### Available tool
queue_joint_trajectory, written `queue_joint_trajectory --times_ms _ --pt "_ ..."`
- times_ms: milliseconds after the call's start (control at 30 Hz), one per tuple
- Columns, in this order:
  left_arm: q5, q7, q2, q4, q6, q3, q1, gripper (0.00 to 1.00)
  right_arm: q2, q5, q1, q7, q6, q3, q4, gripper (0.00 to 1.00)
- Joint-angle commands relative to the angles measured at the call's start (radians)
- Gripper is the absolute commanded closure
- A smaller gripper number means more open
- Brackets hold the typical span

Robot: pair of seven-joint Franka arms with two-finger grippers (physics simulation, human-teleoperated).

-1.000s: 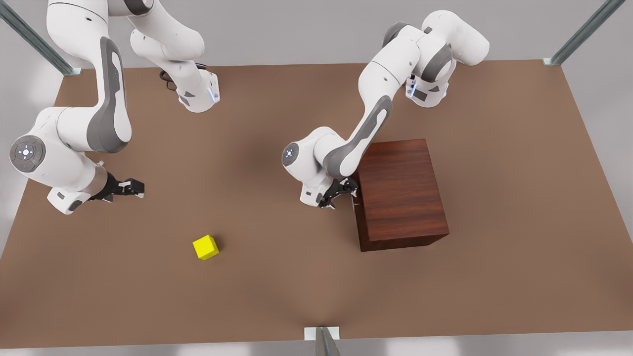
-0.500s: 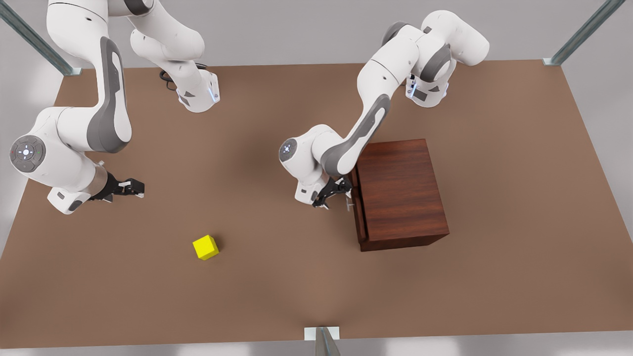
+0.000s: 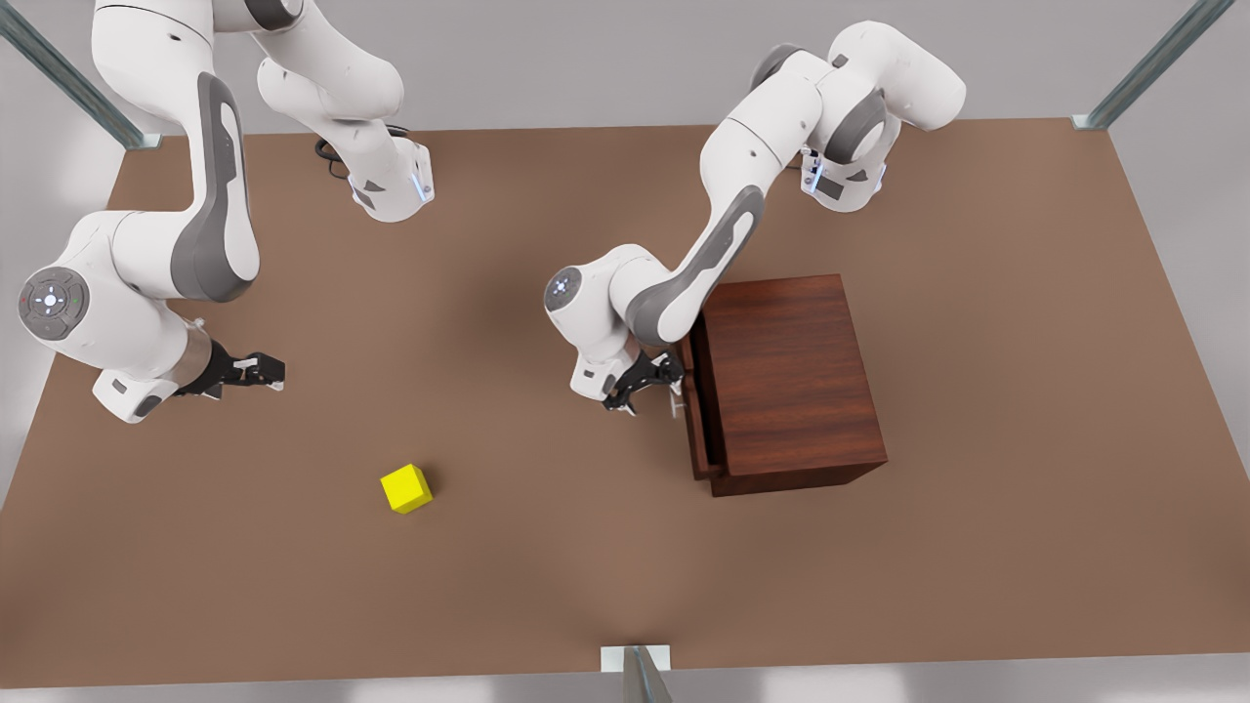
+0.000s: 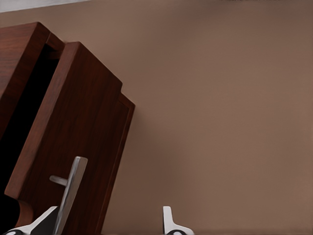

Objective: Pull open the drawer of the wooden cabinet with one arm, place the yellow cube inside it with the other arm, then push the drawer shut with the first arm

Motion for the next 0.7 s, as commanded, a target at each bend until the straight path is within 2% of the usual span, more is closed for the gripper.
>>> queue_joint_trajectory --times_ms 0,667 --pt "0.001 -0.002 0.001 0.004 0.011 0.001 -0.002 0.00 -0.001 0.001 0.000 -0.001 0.000 0.000 0.001 0.00" --pt "0.003 -0.017 0.034 0.073 0.074 0.001 -0.031 0.00 -0.001 0.001 0.000 -0.001 0.000 0.000 0.001 0.00"
